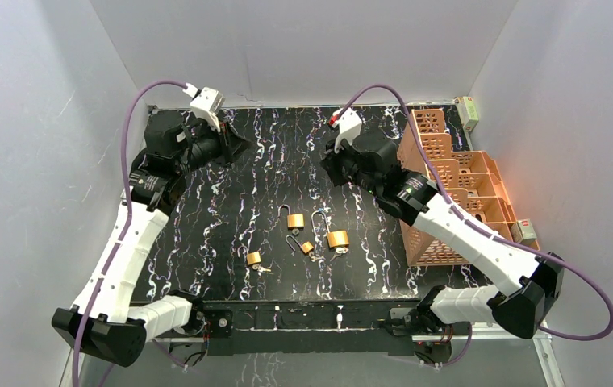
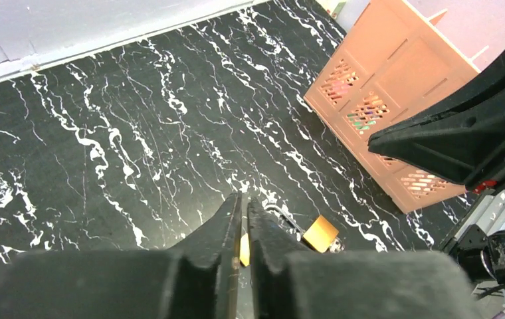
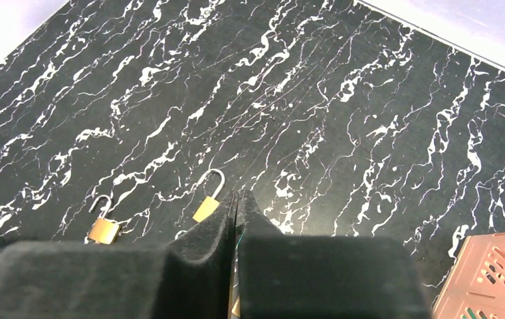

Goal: Lock with the key
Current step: Pick up the lock from the center of the board.

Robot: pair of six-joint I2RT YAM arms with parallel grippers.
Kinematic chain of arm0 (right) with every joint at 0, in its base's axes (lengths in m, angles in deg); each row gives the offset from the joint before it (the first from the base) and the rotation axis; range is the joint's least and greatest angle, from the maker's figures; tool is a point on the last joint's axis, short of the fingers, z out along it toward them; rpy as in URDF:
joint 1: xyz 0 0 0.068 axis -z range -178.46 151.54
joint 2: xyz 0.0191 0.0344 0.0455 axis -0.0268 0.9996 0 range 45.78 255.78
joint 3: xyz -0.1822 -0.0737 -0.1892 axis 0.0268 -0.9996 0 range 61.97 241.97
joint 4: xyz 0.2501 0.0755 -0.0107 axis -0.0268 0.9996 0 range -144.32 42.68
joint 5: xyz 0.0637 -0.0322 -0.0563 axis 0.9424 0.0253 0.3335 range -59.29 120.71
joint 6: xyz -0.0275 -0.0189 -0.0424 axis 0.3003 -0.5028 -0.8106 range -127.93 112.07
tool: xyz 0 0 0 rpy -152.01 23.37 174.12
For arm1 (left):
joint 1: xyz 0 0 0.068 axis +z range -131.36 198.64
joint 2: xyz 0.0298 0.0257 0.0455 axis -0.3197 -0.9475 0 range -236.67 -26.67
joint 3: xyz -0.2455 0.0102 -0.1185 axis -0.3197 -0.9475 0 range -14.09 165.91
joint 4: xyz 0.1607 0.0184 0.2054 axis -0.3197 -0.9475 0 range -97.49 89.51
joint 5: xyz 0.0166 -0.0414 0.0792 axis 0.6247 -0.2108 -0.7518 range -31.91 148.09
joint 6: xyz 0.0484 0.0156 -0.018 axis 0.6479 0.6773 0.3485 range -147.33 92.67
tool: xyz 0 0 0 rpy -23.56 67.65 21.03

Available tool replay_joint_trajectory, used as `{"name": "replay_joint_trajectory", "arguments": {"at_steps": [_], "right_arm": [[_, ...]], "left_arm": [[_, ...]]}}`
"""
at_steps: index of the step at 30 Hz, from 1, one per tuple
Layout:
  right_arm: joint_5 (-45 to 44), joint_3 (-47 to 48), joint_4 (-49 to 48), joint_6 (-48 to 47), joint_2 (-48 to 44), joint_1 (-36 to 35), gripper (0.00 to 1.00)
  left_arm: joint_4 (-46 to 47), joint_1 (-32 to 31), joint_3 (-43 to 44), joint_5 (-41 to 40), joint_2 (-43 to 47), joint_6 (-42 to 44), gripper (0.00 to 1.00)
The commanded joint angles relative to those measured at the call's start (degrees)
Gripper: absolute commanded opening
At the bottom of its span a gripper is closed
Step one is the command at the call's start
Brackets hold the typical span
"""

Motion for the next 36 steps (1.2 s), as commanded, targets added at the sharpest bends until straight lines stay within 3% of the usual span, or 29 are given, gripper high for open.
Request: {"name": "replay_joint_trajectory", "arguments": {"at_steps": [1,2,3,4,5,7,8,9,10,11,13,14,15,16,17,18,22,24,26,36], "right_arm": [[-1.75,-0.15,-4.92,-1.04,-2.41,-0.09,0.00],[-1.55,0.16,-4.96,-1.53,-2.39,-0.04,0.00],[-0.41,1.39,-4.10,-2.11,-1.72,-0.07,0.09],[0.22,2.71,-2.66,-2.26,-0.90,-0.09,0.61],[1.33,3.47,-1.77,-2.21,-0.09,-0.09,0.94],[3.09,3.41,-1.62,-1.31,0.29,-0.09,0.98],[3.31,2.89,-2.09,-0.45,0.07,-0.09,0.99],[4.09,2.31,-2.27,-0.03,0.00,-0.11,0.82],[2.62,2.56,-1.49,1.40,0.57,-0.34,0.11],[-0.71,3.07,0.75,3.98,1.68,-1.78,0.00],[-9.20,2.39,1.91,7.34,4.16,-10.59,0.00],[-12.39,1.87,1.56,9.42,5.97,-14.80,0.15],[-14.39,2.04,1.87,11.92,8.71,-18.48,0.56],[-15.70,3.04,2.93,14.87,12.05,-21.34,0.86],[-15.97,4.55,3.99,17.51,16.69,-24.00,0.97],[-16.37,6.33,5.20,20.06,20.44,-26.09,0.98],[-17.63,13.33,8.55,32.63,32.20,-30.45,0.98],[-18.45,16.87,13.87,39.57,37.55,-30.98,0.99],[-17.68,18.75,16.93,43.70,41.22,-31.08,0.98],[-18.54,19.66,12.18,44.02,47.11,-30.98,0.90]], "left_arm": [[2.07,0.39,-1.28,0.66,3.50,1.01,0.00],[2.23,0.34,-0.76,0.17,3.44,0.51,0.05],[0.98,0.32,0.21,-1.65,2.67,-0.17,0.56],[0.00,0.36,1.19,-1.99,1.86,-0.82,0.96],[-0.52,0.33,1.69,-2.54,1.29,-0.95,0.98],[-0.13,0.39,1.42,-2.73,1.15,-0.56,0.98],[0.17,0.38,1.09,-2.44,1.44,0.30,0.93],[0.41,0.35,0.79,-1.18,1.71,1.67,0.24],[-0.51,0.32,1.07,-3.38,1.75,1.48,0.00],[-0.64,0.35,0.78,-6.05,2.00,0.79,0.00],[-0.76,0.43,-0.34,-15.12,2.83,-1.54,0.00],[-1.59,0.58,-0.53,-21.36,2.78,-3.07,0.33],[-2.51,0.63,-0.61,-27.02,2.38,-5.10,0.82],[-3.63,1.02,-0.50,-31.36,1.86,-6.77,0.96],[-4.89,1.78,-0.28,-32.78,1.21,-8.04,0.98],[-5.72,3.14,0.07,-31.02,0.24,-8.30,0.98],[-11.12,12.56,3.34,-20.60,-5.69,-14.68,0.98],[-9.71,20.30,1.99,-9.71,-5.76,-17.99,0.98],[-6.34,24.39,-0.31,-4.33,-4.81,-20.43,0.98],[-6.89,25.52,0.50,-1.59,-5.32,-20.12,0.98]]}}
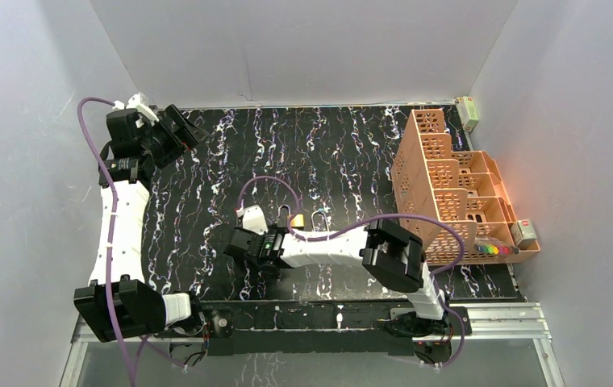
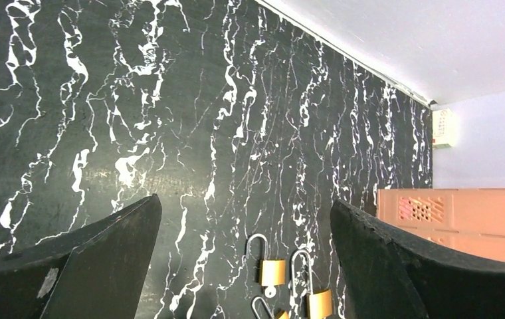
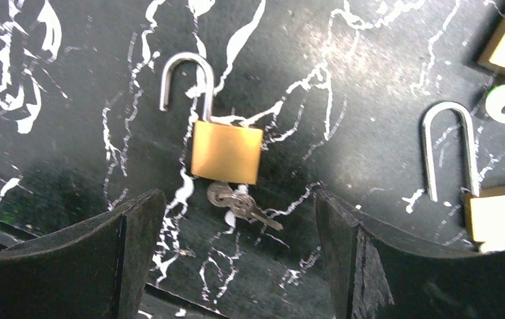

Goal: Lock with the key
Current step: Pick up the lock from the center of the board.

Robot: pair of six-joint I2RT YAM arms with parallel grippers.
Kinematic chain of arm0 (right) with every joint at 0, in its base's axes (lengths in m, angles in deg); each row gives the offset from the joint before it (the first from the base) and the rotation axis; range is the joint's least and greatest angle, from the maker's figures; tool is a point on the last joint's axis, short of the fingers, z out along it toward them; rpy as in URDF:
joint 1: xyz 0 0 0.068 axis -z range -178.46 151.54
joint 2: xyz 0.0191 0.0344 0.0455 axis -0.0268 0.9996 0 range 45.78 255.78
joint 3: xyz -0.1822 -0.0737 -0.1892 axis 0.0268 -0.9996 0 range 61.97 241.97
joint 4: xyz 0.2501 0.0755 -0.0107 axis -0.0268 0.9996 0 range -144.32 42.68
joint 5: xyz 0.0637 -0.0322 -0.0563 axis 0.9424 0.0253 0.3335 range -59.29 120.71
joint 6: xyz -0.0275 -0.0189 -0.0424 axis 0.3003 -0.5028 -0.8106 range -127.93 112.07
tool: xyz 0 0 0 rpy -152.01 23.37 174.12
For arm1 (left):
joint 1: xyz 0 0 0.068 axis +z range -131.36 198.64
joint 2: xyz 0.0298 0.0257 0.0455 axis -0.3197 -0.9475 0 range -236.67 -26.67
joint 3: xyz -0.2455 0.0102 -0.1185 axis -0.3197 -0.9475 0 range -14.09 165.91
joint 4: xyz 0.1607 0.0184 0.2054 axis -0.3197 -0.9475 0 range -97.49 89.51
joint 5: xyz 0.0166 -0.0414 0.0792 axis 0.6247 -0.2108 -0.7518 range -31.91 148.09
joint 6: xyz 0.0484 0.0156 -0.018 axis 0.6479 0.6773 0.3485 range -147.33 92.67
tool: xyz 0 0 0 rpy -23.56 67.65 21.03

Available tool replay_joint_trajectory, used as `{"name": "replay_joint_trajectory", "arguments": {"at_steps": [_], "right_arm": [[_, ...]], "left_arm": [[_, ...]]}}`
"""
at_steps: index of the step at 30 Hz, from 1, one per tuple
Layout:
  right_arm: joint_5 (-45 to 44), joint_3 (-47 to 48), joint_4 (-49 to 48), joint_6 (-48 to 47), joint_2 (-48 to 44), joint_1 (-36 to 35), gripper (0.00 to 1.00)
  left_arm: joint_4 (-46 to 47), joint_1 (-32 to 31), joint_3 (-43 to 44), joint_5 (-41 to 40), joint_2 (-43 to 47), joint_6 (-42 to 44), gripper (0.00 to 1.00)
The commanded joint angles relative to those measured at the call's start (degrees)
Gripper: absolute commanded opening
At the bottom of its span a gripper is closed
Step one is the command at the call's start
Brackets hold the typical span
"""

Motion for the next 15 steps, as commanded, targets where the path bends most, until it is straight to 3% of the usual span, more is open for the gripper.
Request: {"name": "replay_joint_trajectory", "arguments": {"at_steps": [1,5,8,15], "right_arm": [[-2.35,4.07,-2.60,1.96,2.43,-0.02,0.90],[-2.33,4.03,-5.29,1.50,3.89,0.10,0.80],[-2.90,5.21,-3.67,1.88,5.34,0.14,0.65],[-4.28,4.81,-2.56,2.77,7.03,0.22,0.65]], "left_arm": [[-0.41,0.09,0.98,4.06,2.11,-0.79,0.98],[0.02,0.29,0.33,6.16,2.26,-0.10,0.98],[0.70,0.41,-0.44,6.91,2.61,-0.07,0.98],[0.85,0.44,-0.78,8.33,2.29,1.33,0.98]]}}
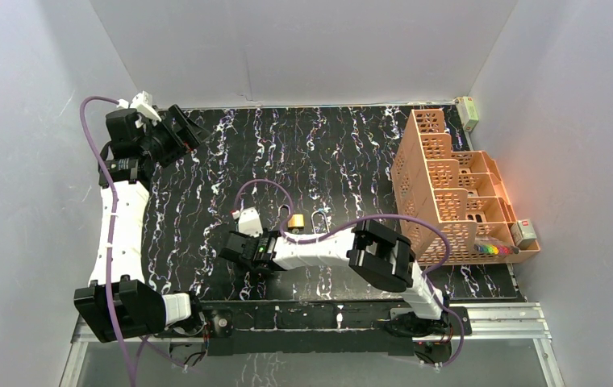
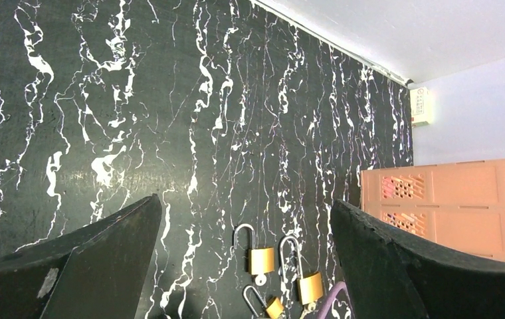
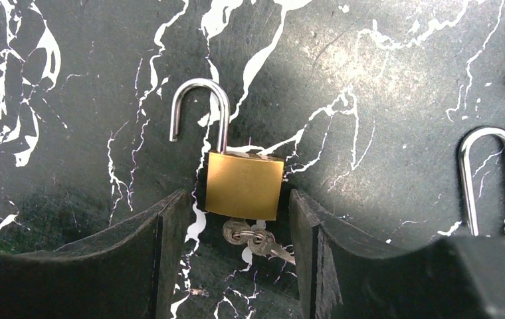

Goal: Lock with the key
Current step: Pick up the lock from the center of the board.

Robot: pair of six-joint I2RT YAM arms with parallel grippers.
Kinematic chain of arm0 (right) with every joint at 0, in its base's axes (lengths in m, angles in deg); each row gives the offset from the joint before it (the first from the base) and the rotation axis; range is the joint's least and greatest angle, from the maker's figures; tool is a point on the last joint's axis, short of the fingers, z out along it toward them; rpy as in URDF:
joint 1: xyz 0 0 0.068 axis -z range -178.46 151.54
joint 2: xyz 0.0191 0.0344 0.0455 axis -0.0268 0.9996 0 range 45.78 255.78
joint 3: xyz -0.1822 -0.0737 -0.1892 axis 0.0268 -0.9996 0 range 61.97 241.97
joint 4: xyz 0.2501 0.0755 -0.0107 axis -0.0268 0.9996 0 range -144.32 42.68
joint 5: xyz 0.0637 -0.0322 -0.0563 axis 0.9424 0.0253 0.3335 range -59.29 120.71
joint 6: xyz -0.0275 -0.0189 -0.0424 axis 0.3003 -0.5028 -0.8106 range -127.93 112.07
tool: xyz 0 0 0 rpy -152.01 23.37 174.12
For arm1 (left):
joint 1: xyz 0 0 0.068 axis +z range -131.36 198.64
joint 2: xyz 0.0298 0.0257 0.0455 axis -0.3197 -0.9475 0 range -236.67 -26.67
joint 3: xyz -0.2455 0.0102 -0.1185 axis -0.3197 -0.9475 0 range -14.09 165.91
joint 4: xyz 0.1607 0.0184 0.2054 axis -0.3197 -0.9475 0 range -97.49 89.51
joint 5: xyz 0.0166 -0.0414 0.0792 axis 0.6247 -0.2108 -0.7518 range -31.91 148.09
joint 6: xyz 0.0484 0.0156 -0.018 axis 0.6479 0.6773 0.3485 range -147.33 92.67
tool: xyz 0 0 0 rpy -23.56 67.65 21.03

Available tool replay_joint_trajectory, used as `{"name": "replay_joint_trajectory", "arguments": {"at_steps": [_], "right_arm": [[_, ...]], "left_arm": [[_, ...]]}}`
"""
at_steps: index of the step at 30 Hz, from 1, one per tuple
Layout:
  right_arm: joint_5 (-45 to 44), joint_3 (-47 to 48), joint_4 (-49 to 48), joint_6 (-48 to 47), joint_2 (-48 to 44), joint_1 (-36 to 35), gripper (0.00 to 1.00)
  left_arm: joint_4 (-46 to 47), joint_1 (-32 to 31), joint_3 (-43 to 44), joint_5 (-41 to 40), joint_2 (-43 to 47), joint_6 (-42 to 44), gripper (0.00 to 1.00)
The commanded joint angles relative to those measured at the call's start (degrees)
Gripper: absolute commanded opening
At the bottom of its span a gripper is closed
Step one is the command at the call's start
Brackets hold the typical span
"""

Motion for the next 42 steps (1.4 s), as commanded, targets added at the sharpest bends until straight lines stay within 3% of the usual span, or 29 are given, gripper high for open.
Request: {"name": "replay_joint_trajectory", "arguments": {"at_steps": [1,6,7,10,13,15,19,21,22,23,24,25,26,27,28,31,37,42], "right_arm": [[-2.48,2.30,0.75,1.21,2.64,0.25,0.65],[-3.07,5.05,2.59,-0.15,6.02,0.24,0.61],[-2.87,5.13,2.76,-0.16,6.30,0.24,0.57],[-0.94,2.65,-0.32,-1.02,5.10,0.40,0.26],[1.93,-2.75,-5.71,-2.31,1.08,1.31,0.16],[5.24,-11.91,-14.69,-4.39,-5.51,2.85,0.13],[18.59,-30.25,-31.36,-12.65,-24.64,10.44,0.07],[26.13,-31.90,-32.46,-20.46,-33.65,15.85,0.07],[29.89,-29.86,-30.19,-24.22,-36.38,18.40,0.07],[31.73,-28.03,-28.52,-25.80,-37.71,19.82,0.08],[34.70,-26.74,-27.49,-27.21,-39.50,22.43,0.08],[39.67,-26.12,-27.51,-27.66,-41.57,26.34,0.08],[50.84,-24.79,-28.56,-26.16,-43.00,32.35,0.09],[59.85,-20.81,-27.18,-24.26,-42.36,37.14,0.10],[62.17,-16.16,-21.79,-24.31,-41.00,38.50,0.10],[68.57,-9.94,-18.45,-23.18,-39.99,39.17,0.12],[72.97,-6.14,-17.54,-21.50,-38.41,39.20,0.13],[73.40,-3.44,-14.79,-22.64,-37.28,39.25,0.13]], "left_arm": [[0.07,0.44,-0.69,2.82,2.20,1.20,0.98],[-0.84,0.45,-0.62,2.22,2.33,2.80,0.98],[-0.85,0.41,-0.75,2.46,2.50,3.11,0.98],[3.42,0.31,-2.98,3.53,4.55,2.53,0.98],[10.04,0.37,-6.46,7.20,6.80,0.81,0.98],[14.82,0.34,-7.70,13.49,7.62,0.66,0.98],[27.12,0.36,-7.30,37.41,5.75,0.13,0.98],[43.77,0.36,-7.37,52.86,3.08,-9.82,0.98],[56.25,0.19,-8.21,59.22,2.03,-18.79,0.98],[64.17,-2.40,-8.34,65.30,1.49,-23.09,0.98],[62.98,-5.27,-8.04,66.52,1.71,-21.32,0.98],[50.12,-7.02,-6.63,65.49,0.40,-11.44,0.98],[42.88,-7.69,-7.36,62.96,-0.62,-4.05,0.98],[49.12,-10.88,-10.11,61.76,-0.48,-6.51,0.93],[49.15,-13.44,-10.74,63.40,-1.12,-5.88,0.86],[43.76,-15.54,-9.08,62.61,-3.21,-1.19,0.82],[32.21,-19.54,-4.28,57.96,-6.39,6.67,0.80],[31.13,-19.96,-2.76,56.07,-8.07,7.23,0.76]]}}
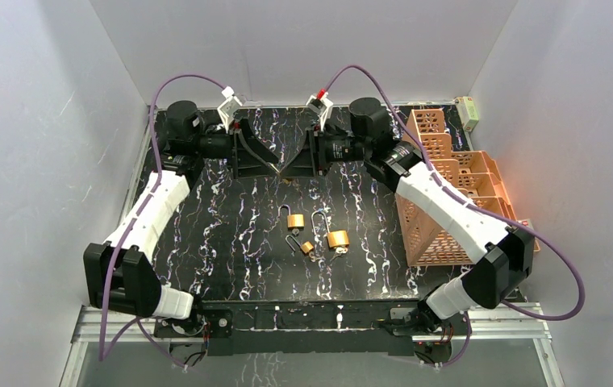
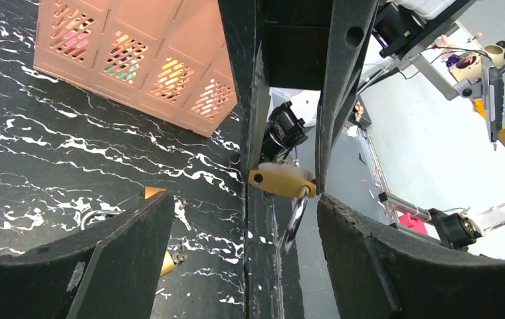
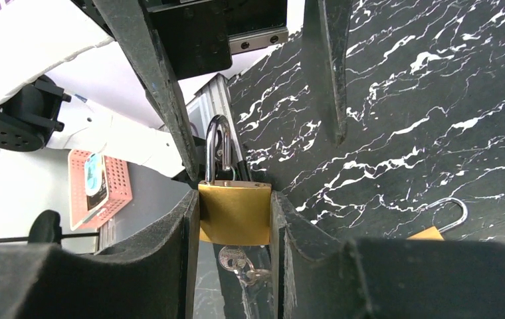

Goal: Lock with the key
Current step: Pick up the lock from the center of the board, then lock the lock.

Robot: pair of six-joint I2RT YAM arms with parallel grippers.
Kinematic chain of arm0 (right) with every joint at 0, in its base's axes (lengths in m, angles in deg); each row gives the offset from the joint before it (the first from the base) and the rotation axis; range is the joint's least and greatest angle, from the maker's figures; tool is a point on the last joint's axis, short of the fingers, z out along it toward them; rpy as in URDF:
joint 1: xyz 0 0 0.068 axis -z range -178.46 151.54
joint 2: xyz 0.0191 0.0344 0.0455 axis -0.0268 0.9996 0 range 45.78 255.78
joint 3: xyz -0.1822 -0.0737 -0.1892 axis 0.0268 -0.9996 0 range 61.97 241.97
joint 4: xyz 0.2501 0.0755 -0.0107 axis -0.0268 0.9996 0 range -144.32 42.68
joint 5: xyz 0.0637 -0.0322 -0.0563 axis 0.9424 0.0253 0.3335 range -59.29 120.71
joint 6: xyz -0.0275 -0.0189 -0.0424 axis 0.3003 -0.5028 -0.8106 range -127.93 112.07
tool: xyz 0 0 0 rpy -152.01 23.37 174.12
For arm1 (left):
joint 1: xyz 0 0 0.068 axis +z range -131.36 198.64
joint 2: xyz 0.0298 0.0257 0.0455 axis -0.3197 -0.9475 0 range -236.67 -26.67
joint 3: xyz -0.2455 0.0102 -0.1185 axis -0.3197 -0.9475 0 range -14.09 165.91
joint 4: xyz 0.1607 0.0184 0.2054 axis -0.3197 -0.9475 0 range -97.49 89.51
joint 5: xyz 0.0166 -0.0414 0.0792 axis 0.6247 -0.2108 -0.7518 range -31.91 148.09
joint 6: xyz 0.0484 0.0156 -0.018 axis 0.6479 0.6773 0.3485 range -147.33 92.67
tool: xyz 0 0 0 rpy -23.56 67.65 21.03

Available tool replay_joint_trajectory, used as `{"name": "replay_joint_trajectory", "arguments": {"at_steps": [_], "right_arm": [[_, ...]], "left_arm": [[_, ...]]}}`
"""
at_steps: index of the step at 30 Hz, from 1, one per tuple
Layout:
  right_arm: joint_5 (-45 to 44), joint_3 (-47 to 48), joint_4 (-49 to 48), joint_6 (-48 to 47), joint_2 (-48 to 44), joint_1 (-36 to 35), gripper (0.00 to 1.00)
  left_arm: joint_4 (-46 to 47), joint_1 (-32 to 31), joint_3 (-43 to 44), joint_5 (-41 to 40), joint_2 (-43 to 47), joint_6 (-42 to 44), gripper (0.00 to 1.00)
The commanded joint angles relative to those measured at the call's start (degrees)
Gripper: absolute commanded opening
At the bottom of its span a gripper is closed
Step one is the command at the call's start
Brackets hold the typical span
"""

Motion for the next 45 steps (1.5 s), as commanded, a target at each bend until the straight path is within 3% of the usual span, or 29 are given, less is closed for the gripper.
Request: {"name": "replay_joint_trajectory", "arguments": {"at_steps": [1,6,7,8,9,14,17,19,23,24,27,28,29,35,45], "right_arm": [[3.42,3.89,1.22,0.01,0.54,0.05,0.13],[3.48,3.90,2.10,-0.66,0.21,0.01,0.14],[3.68,3.81,1.98,-0.61,0.30,0.08,0.15],[3.70,3.74,1.82,-0.46,0.27,0.02,0.15],[3.77,3.74,1.56,-0.27,0.29,0.05,0.15],[4.39,4.86,1.30,0.18,0.67,0.36,0.17],[5.01,5.58,1.02,0.51,0.87,0.93,0.22],[6.09,5.67,0.29,0.66,0.83,1.63,0.40],[7.44,5.36,-1.79,-0.55,-0.69,3.88,0.96],[7.32,5.70,-1.29,-2.05,-1.11,4.37,0.98],[3.14,5.14,-0.92,-7.13,-4.00,5.31,0.99],[-5.88,-5.55,-14.99,-7.75,-10.84,5.31,0.99],[-7.77,-9.00,-20.35,-7.02,-12.84,5.29,0.99],[-9.30,-22.99,-46.31,-6.87,-17.53,5.24,0.88],[-9.36,-22.17,-58.29,-9.68,-12.39,4.87,0.86]], "left_arm": [[-2.93,-0.44,3.51,-1.11,-0.10,3.55,0.74],[-2.07,-0.94,4.02,1.92,-0.02,2.84,0.45],[-1.41,-1.29,3.85,3.36,0.02,2.56,0.33],[-0.71,-1.58,3.51,4.60,0.15,2.17,0.10],[0.50,-1.78,2.91,5.39,0.38,1.34,0.00],[17.48,-2.52,-1.90,9.37,0.46,-11.06,0.00],[18.45,-2.71,-1.69,9.55,-0.17,-11.74,0.00],[18.66,-2.68,-0.90,8.86,-0.47,-12.19,0.00],[21.42,-2.62,-0.25,2.84,0.41,-13.78,0.00],[22.63,-2.63,-0.26,0.96,0.72,-14.19,0.00],[28.34,-2.64,0.66,-4.84,1.21,-17.76,0.00],[33.04,-2.63,2.21,-11.31,0.95,-20.71,0.00],[34.38,-2.59,2.35,-13.16,0.91,-21.43,0.00],[39.08,-2.72,2.82,-22.10,1.06,-24.10,0.00],[41.63,-2.72,5.26,-20.66,0.86,-26.61,0.00]]}}
